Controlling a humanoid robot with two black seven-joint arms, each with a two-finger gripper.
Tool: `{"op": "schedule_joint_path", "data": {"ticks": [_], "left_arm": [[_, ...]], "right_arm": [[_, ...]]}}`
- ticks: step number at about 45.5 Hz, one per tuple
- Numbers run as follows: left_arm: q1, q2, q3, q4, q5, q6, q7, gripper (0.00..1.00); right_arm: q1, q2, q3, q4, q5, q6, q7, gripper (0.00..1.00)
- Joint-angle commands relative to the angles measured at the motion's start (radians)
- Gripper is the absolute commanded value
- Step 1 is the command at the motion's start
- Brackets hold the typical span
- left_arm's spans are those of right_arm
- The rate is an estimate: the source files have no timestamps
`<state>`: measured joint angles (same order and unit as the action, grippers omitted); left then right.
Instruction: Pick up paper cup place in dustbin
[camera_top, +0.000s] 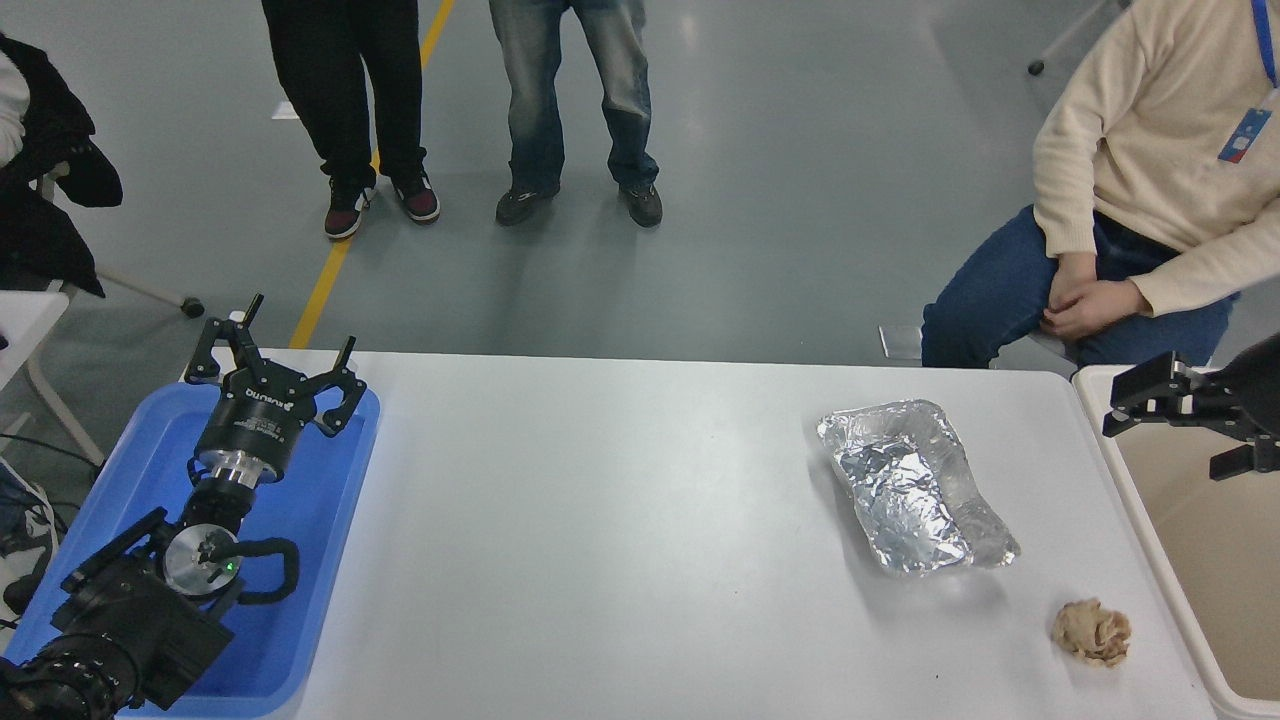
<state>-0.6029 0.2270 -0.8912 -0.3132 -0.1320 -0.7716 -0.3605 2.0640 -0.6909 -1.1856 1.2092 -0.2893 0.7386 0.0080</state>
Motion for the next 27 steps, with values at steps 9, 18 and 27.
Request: {"op": "schedule_joint_path", "data": {"ticks": [9, 18, 27], "left_arm": [[0.000, 0.000, 0.000, 0.000, 0.000, 0.000, 0.000, 1.00], [0.000, 0.002, 0.000, 0.000, 0.000, 0.000, 0.000, 1.00], [0.000, 0.003, 0.000, 0.000, 0.000, 0.000, -0.001, 1.00]], "right_arm": [[0.231, 0.238, 0.017, 0.036, -0.007, 0.047, -0.002, 1.00], [0.209, 0.338, 0.060, 0.043, -0.008, 0.047, -0.002, 1.00], [0.212, 0.363, 0.050, 0.047, 0.006, 0.047, -0.002, 1.00]]}}
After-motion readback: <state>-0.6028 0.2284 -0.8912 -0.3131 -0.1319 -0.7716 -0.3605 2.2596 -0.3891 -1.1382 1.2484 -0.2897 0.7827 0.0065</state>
